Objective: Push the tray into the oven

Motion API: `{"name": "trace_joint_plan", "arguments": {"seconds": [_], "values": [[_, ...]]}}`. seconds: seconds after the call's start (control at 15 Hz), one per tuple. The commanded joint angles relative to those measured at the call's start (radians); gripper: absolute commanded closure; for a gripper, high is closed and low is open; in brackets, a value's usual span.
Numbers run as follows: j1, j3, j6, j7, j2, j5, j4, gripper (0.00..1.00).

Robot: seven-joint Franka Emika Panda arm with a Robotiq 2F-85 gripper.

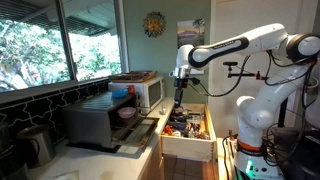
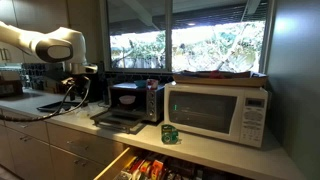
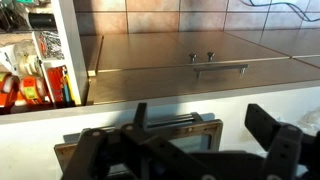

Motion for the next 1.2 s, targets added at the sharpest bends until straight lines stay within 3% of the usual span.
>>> {"name": "trace_joint_plan", "arguments": {"seconds": [0.0, 0.47, 0.73, 0.8, 0.87, 1.13], "values": [[-0.012, 0.01, -0.005, -0.006, 0.002, 0.007, 0.003, 0.0], [-0.032, 0.065, 0.345, -0.019, 0.07, -0.102, -0.113, 0.0], [-0.03, 0.037, 0.556, -0.034, 0.16, -0.118, -0.172, 0.01], [-0.022, 0.012, 0.57, -0.037, 0.176, -0.092, -0.165, 0.02], [-0.024, 0.043, 0.525, -0.011, 0.141, -0.118, -0.162, 0.02], [-0.028, 0.018, 0.557, -0.017, 0.178, -0.11, -0.159, 0.02]]}}
